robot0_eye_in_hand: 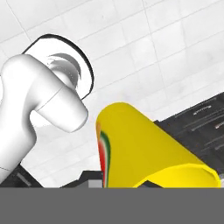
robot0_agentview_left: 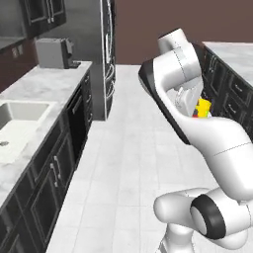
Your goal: There is a tray on the dining counter. Grab the cup, mug, and pitcher and place them on the tray. The pitcher may be placed next to the tray if it cannot fit the tray.
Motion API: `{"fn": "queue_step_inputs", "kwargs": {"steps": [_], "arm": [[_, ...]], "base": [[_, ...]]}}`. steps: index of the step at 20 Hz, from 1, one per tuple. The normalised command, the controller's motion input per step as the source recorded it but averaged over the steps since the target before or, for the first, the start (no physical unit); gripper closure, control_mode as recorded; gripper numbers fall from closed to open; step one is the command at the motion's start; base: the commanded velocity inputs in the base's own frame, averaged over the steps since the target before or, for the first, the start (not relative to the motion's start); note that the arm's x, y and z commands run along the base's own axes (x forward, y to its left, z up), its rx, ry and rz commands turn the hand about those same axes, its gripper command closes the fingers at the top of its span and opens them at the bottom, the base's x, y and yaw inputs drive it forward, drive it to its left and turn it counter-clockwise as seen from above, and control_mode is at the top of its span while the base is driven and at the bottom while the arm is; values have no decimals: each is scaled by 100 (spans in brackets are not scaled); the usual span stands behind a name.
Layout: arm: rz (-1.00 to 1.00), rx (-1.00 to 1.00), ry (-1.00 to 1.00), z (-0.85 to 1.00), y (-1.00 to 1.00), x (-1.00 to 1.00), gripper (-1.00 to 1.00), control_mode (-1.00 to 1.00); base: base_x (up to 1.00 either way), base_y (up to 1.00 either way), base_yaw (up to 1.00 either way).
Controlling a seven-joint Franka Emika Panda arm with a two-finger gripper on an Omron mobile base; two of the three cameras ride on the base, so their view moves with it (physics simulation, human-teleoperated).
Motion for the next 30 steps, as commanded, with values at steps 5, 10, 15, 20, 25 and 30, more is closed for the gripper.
{"fn": "queue_step_inputs", "kwargs": {"steps": [5,10,15,20,25,30], "arm": [[0,0,0,0,0,0,100,100],[0,0,0,0,0,0,100,100],[0,0,0,0,0,0,100,100],[0,0,0,0,0,0,100,100],[0,0,0,0,0,0,100,100],[0,0,0,0,0,0,100,100]], "base": [[-8,0,-73],[-4,-5,-67],[0,-12,-61],[17,-33,-23],[67,-67,1],[78,-91,8]]}}
